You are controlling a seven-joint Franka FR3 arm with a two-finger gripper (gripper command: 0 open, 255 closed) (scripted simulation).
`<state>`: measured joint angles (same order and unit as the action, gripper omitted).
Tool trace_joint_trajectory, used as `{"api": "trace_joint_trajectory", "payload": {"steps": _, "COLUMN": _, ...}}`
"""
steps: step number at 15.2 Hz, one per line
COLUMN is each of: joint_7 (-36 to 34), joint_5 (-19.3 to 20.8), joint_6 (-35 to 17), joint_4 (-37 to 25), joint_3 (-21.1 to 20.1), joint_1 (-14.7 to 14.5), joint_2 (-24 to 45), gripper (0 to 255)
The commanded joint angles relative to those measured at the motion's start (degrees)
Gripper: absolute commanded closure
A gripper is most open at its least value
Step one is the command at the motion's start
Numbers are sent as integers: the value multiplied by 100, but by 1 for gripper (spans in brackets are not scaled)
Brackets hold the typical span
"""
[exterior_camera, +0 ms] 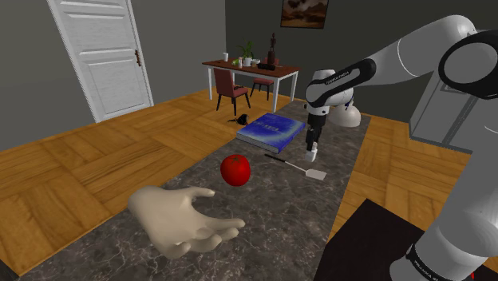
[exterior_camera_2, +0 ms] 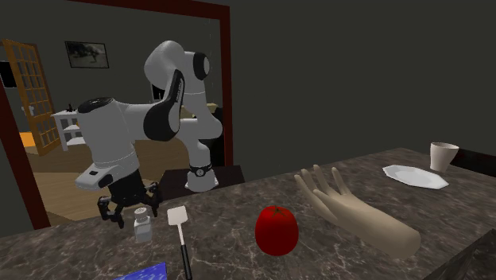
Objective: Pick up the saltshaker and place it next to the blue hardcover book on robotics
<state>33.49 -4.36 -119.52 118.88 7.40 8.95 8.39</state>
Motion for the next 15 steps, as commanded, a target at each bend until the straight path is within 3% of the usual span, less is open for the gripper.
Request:
{"api": "trace_joint_trajectory", "payload": {"steps": 1, "joint_7": 0, "joint_5": 0, "joint_6": 0, "joint_4": 0, "joint_3": 0, "joint_1": 0, "joint_2": 0, "gripper": 0}}
{"api": "trace_joint_trajectory", "payload": {"steps": 3, "joint_7": 0, "joint_5": 0, "joint_6": 0, "joint_4": 0, "joint_3": 0, "joint_1": 0, "joint_2": 0, "gripper": 0}}
{"api": "trace_joint_trajectory", "payload": {"steps": 7, "joint_7": -38, "joint_5": 57, "joint_6": 705, "joint_4": -494, "joint_3": 21, "joint_1": 12, "joint_2": -213, "gripper": 0}}
{"api": "trace_joint_trajectory", "payload": {"steps": 15, "joint_7": -38, "joint_5": 57, "joint_6": 705, "joint_4": -494, "joint_3": 21, "joint_1": 12, "joint_2": -213, "gripper": 0}}
